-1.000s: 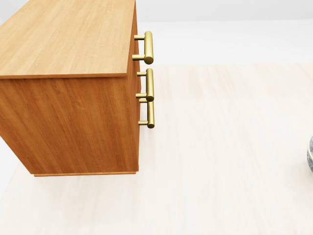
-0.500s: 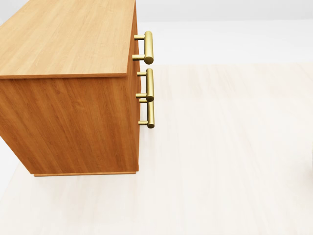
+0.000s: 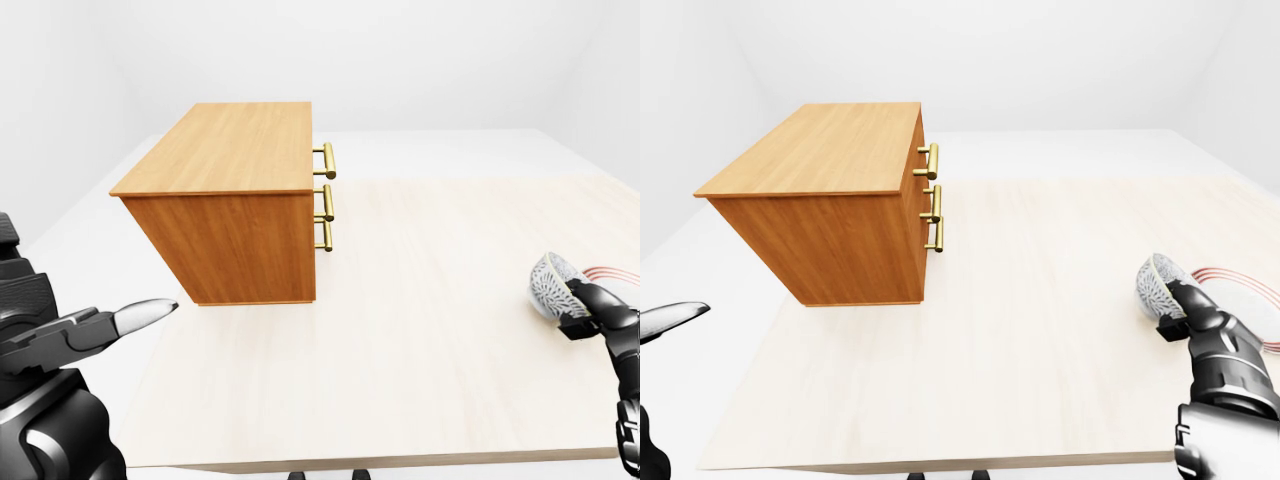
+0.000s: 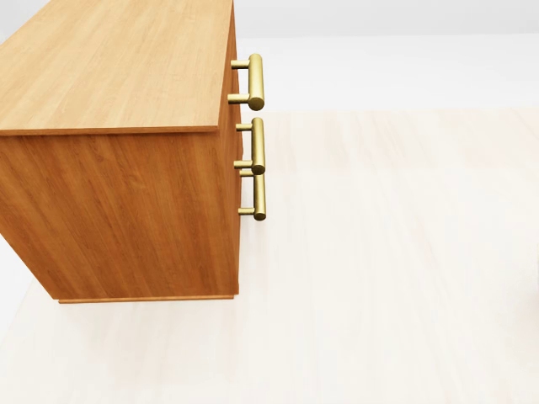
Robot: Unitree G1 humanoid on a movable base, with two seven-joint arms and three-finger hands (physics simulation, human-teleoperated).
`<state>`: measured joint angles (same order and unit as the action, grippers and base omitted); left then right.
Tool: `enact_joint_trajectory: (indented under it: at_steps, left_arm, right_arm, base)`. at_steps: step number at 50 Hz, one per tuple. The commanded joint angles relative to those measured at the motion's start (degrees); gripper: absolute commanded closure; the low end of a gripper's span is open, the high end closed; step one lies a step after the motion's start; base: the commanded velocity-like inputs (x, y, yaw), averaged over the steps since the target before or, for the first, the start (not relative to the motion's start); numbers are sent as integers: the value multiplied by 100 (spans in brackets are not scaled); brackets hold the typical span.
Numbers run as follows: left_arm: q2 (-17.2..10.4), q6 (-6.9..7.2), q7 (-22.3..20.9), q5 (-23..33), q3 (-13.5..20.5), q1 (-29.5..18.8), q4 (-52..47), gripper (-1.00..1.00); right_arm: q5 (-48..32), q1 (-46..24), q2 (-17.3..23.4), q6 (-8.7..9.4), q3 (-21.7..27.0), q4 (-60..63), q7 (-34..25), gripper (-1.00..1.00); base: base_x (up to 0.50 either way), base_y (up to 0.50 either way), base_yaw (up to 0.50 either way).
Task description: Put the bowl on top of the cabinet.
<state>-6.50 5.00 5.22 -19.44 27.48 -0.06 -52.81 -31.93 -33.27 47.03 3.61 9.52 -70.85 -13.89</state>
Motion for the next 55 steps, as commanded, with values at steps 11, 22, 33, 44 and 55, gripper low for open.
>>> enact_joint_trajectory:
  at_steps: [11,22,33,44,55]
  left_arm:
    - [15,0,-23,66,-45,-5,-20,-100]
    - [33,0,-35,104,-102,8,-16,-100]
    - [47,0,-32,132,-158,-8,-23,-100]
    - [76,0,-25,138,-234,-4,-94,-100]
    - [103,0,-48,127,-250,6,-112,-100]
  right_arm:
    - [-3280,-5277,1096,139,-887,564,-2280,100]
    - [-4670,-7504,192,139,-1067,-109,-2330,100]
    - [-5411,-8568,-1226,58,-1023,-416,-2109,100]
    - [-5039,-8667,-2697,139,-844,-492,-1638,100]
    - [-4167,-8673,-4225,139,-814,-365,-1543,100]
  base:
    - [0,0,0]
    - [0,0,0]
    - [0,0,0]
    - [0,0,0]
    - [0,0,0]
